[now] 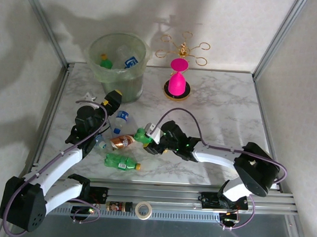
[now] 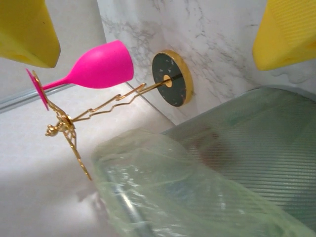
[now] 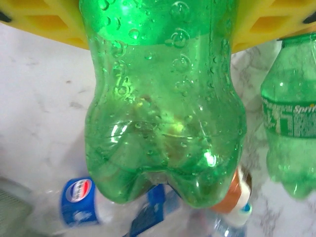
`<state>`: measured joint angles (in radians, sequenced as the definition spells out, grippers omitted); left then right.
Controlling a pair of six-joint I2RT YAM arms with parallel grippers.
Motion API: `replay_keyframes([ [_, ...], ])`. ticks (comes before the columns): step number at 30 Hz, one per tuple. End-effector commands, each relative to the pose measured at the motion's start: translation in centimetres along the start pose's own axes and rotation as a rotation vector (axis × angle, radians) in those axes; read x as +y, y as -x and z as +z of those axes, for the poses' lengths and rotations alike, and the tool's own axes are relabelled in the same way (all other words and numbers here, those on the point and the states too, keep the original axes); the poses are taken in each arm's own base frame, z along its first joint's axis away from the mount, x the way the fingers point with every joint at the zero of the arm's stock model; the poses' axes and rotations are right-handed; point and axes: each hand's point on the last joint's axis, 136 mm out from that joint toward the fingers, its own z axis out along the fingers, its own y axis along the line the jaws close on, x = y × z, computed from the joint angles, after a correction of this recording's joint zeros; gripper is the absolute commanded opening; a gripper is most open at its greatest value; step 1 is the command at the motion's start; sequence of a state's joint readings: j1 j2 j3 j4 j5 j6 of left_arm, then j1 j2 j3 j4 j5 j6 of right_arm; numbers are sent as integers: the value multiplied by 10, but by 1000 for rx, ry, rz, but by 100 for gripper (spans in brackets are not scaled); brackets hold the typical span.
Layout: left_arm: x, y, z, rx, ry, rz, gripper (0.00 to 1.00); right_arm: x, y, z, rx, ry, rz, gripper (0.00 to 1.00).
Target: Put the plastic bottles in the bin
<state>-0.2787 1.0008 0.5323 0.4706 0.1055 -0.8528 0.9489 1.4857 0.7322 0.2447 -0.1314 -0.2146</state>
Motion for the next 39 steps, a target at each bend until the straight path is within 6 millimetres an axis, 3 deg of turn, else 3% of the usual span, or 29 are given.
replay_keyframes([
  [1,-32,1,1,22,-88,41,99,-18,30,-21,-133,-47,74,51],
  [10,-78,-11,0,73,-211,91,100,-56,68,-68,-332,-152,187,51],
  [19,-112,-38,-8,145,-350,117,100,-81,76,-96,-492,-269,265,50],
  [34,-154,-134,-8,445,-490,215,100,-77,100,-108,-634,-233,238,51],
  [39,-159,-149,0,475,-483,231,94,-71,104,-107,-641,-198,223,51],
])
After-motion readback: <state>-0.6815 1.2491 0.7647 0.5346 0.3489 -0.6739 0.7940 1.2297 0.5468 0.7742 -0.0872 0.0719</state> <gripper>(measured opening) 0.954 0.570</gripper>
